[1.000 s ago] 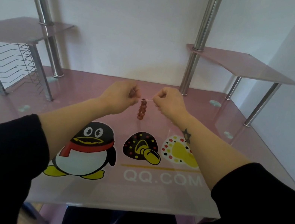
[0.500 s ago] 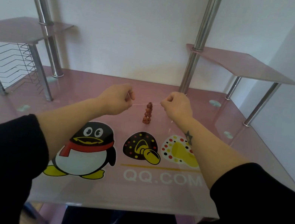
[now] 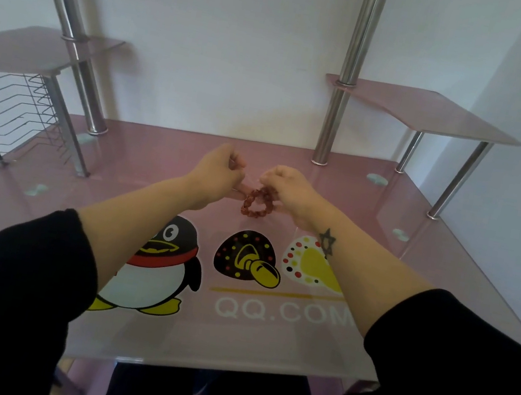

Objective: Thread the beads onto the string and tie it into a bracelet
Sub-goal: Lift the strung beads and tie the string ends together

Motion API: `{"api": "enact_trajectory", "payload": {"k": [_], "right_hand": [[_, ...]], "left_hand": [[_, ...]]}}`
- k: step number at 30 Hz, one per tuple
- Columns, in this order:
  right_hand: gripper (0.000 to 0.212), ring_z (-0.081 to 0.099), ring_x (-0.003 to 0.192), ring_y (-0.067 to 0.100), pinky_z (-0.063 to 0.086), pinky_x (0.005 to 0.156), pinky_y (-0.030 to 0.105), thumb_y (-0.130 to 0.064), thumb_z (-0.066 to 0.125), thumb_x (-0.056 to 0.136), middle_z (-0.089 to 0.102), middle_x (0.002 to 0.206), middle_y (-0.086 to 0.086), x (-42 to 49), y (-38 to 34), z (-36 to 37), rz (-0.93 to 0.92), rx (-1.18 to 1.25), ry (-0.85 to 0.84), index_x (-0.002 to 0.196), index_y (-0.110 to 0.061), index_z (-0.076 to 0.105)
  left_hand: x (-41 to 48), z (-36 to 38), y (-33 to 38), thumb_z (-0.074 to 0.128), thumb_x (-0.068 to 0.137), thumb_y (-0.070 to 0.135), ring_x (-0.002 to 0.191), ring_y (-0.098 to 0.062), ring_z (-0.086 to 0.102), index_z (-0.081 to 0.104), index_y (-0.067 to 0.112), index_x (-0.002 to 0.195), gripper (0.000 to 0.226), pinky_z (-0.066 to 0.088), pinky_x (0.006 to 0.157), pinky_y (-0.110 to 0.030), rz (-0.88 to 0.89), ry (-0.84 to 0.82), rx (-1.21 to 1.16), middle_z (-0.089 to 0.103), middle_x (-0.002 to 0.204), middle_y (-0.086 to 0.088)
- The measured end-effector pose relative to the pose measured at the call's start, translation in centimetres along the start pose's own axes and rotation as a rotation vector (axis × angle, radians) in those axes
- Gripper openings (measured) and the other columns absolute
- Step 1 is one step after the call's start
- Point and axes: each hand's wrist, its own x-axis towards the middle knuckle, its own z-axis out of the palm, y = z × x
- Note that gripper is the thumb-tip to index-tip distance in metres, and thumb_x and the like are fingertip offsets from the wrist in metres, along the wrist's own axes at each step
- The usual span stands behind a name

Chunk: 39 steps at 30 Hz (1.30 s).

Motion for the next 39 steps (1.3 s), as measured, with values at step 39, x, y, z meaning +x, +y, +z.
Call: {"api": "enact_trajectory", "payload": {"k": [39], "right_hand": [[0.008, 0.065, 0.069, 0.021, 0.056, 0.079, 0.039, -0.006, 0.063, 0.088, 0.068, 0.076, 0.009, -0.8, -0.9, -1.1, 0.068, 0.192, -0.064, 0.097, -0.006, 0.064]], "left_hand": [[-0.6, -1.2, 0.6, 0.052, 0.098, 0.029, 0.101, -0.024, 0.058, 0.051, 0.010, 0.128, 0.035, 0.052, 0.092, -0.043, -0.172, 0.216, 0.058, 0.059, 0.109, -0.009]]}}
